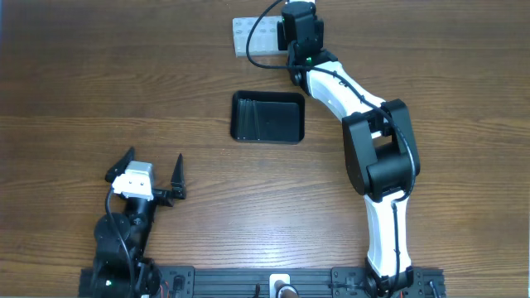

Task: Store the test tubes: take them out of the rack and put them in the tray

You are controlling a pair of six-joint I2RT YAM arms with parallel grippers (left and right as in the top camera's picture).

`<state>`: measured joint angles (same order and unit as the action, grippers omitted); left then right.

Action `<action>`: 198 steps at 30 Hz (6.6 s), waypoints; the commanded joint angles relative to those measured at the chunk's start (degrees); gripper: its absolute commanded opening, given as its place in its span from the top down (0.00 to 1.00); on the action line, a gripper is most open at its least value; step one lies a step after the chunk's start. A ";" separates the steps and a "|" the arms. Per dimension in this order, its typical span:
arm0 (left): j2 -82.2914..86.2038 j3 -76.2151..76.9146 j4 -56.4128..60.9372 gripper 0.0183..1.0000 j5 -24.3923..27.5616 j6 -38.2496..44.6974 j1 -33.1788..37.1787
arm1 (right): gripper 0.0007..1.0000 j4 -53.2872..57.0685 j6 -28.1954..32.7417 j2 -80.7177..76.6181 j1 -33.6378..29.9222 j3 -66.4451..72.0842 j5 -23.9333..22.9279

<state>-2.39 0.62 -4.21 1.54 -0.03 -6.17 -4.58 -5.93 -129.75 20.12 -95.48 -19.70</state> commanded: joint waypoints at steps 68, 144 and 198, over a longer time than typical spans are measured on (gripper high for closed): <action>0.46 -0.28 -0.17 0.00 0.57 -0.39 0.35 | 0.99 55.60 -12.09 14.34 7.63 -4.50 23.47; 0.46 -0.28 -0.17 0.00 0.57 -0.39 0.35 | 0.38 32.92 -2.67 65.13 -4.31 28.74 8.61; 0.46 -0.28 -0.17 0.00 0.57 -0.39 0.35 | 0.01 7.78 14.14 129.44 -19.82 95.21 7.85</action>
<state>-2.39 0.62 -4.21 1.54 -0.03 -6.17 2.70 7.90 -0.91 0.82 -0.80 -11.35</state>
